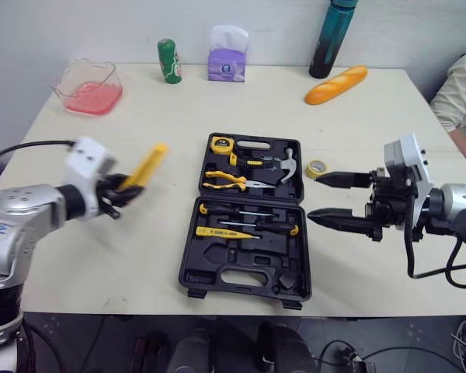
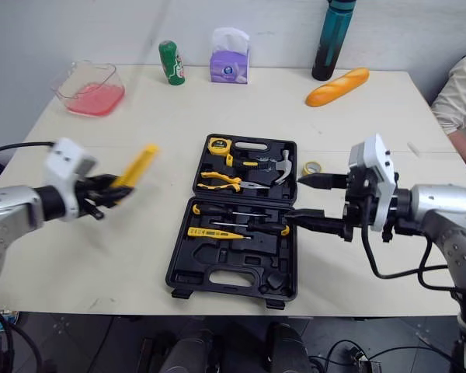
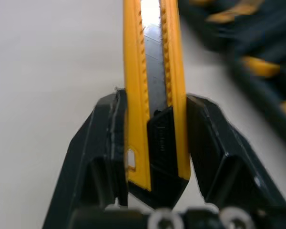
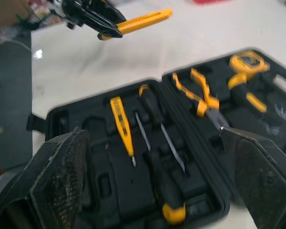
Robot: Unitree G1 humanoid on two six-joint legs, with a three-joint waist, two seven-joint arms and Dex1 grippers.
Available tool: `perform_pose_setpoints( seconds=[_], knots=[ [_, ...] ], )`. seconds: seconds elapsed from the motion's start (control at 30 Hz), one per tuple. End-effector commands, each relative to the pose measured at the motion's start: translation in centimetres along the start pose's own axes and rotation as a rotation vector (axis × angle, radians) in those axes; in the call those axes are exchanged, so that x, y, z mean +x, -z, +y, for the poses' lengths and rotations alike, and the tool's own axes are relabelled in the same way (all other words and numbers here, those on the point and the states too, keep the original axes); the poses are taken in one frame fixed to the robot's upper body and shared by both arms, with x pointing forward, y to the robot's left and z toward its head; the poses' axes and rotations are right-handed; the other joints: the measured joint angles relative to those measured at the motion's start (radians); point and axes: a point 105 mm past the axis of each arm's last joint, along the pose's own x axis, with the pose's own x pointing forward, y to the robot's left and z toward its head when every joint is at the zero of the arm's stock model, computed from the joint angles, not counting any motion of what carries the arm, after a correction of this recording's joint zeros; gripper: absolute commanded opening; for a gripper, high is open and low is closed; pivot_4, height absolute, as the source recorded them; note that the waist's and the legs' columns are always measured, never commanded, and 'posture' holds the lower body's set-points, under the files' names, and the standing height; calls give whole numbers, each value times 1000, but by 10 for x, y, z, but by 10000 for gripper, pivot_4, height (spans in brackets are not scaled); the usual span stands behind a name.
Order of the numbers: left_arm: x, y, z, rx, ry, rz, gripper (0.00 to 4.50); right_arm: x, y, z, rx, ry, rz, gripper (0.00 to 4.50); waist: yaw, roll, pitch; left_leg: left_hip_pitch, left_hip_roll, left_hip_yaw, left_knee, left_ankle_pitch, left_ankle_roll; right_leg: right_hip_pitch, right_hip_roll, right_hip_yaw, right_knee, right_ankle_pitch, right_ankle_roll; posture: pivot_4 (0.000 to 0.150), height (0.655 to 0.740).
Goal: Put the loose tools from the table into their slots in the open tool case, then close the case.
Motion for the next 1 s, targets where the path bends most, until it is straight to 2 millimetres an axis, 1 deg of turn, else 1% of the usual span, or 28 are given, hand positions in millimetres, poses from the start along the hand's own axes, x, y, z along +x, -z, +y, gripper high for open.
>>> perform_pose_setpoints(
  seconds=[0.03,0.07,0.13,0.2,0.33,0.43,0.57,0.7,0.83,1.0],
  knots=[
    [14,-20,-40,174,306,11,13141,-10,-2,13,-23,23,25,45000,0,0,0,-1,0,0,0,0,1,0,1,-1,0,0,0,1500,7400],
    [19,-23,-48,212,378,31,13141,-13,5,18,-9,25,57,45000,-3,0,0,-3,1,0,1,1,1,-1,4,-1,1,0,0,1500,7400],
    [29,-26,-56,247,470,74,13141,-17,17,27,16,32,109,45000,-1,0,0,-3,2,1,2,1,1,-2,12,-2,1,0,0,1500,7400],
    [41,-29,-62,275,541,120,13141,-19,26,35,38,51,131,45000,0,0,0,-2,2,2,2,1,1,-2,14,-2,2,0,0,1500,7400],
    [59,-26,-75,355,649,209,13141,-20,33,47,72,88,122,45000,-1,0,0,-2,1,3,3,3,3,-2,14,0,3,2,3,1500,7400],
    [69,-23,-81,416,693,242,13141,-21,36,53,91,118,117,45000,1,0,0,-2,1,2,3,3,4,-2,14,3,2,2,3,1500,7400],
    [78,-23,-89,430,747,248,13141,-22,40,58,111,149,121,45000,3,0,0,-4,1,0,4,4,4,-2,14,4,2,2,3,1500,7400],
    [84,-16,-96,469,778,258,13141,-24,43,59,119,180,121,45000,3,0,0,-4,1,-1,5,4,5,-2,13,5,2,2,3,1500,7400],
    [88,-8,-95,461,772,272,13141,-23,44,58,117,197,126,45000,3,0,0,-4,1,-1,5,4,5,-2,14,6,2,2,3,1500,7400],
    [91,-5,-91,471,750,280,13141,-24,46,57,116,205,131,45000,3,0,0,-3,1,-1,5,4,5,-1,13,6,2,2,3,1500,7400]
  ],
)
